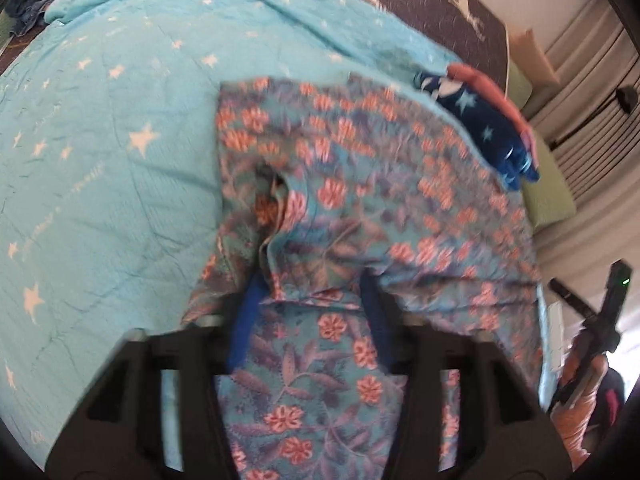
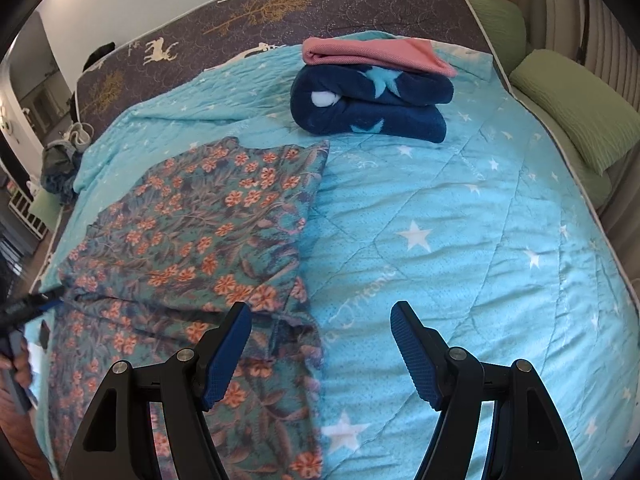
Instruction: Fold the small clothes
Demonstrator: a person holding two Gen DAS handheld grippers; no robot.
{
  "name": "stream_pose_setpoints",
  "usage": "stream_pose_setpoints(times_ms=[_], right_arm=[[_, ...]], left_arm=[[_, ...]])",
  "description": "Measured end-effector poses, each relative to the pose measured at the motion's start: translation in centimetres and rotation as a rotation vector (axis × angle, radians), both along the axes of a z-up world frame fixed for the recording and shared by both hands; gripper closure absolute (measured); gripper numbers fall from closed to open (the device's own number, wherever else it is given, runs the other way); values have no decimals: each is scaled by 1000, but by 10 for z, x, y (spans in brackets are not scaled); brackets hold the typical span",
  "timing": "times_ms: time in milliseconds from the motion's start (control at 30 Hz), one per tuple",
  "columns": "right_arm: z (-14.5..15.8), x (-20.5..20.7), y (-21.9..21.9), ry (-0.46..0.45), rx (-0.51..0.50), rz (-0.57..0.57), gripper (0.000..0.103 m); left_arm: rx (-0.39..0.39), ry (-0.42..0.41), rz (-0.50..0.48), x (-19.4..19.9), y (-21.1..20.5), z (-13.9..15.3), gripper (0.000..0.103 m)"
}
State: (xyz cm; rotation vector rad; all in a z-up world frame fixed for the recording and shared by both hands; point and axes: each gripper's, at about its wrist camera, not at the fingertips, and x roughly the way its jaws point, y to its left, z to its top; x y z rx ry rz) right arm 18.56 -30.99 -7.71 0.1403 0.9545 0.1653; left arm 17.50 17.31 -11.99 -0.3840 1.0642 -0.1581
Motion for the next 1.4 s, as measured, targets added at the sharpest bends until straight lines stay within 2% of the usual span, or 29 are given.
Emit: stream_pose_setpoints(times_ms=[33,67,100,167,200,333,467,533,600,667,767,800,833,867,900,1000,1033,1067,1167,1233,1267,1300,1400], right_arm=[[0,0,1,2,8,-1,29],[-1,-1,1,4,12,-5,29],[-1,-2,1,5,14,-11,29],[0,-5,0,2,17,-11,29],[0,-7,-1,1,13,-11,29],[-5,-7,-8,13,5,-35,29],[-10,-6,-12,32,36,-51,29],[-9,-4,-10,35,28,-46,29],[-5,1,-9,29,22,-42,29],[-1,8,-9,22,25,-41,29],[5,16,-5,8,34,-35,29],[6,18,-2,5,34,-28,29],[6,20,0,3,32,-23,29],[5,22,2,2,28,-18,29],[4,25,3,2,24,-17,29],[0,33,2,14,29,-29,29],[-1,35,0,17,39,-33,29],[-3,36,-2,22,49,-38,29],[-9,40,-7,39,70,-50,29],[-13,41,-9,46,83,-51,29],[-14,41,-9,48,86,-52,29],[-14,40,-10,48,84,-52,29],[-15,41,-12,48,79,-58,29]], left_arm=[[-3,2,-1,-1,0,1,93],[-21,-15,7,-3,3,7,94],[-55,-72,3,-9,8,23,94],[-43,-143,-15,-20,16,47,94],[-28,-151,-28,-23,19,53,93],[73,-111,-6,-28,29,47,93],[58,-42,28,-30,33,23,93],[53,-40,32,-25,30,21,87],[44,-55,48,-15,26,25,57],[39,-87,64,0,23,29,44],[53,-70,69,34,22,22,44],[48,-56,77,48,22,17,51],[45,-59,72,54,21,16,64],[41,-66,57,59,19,16,101],[27,-75,38,61,15,18,98],[-75,-262,-43,40,1,47,98],[-59,-323,-52,30,-2,59,98],[-21,-341,-39,25,-3,65,97],[176,-327,49,23,4,67,97],[271,-268,122,29,16,57,97],[279,-246,152,31,22,52,97],[254,-218,187,31,32,45,97],[174,-206,192,27,36,38,97]])
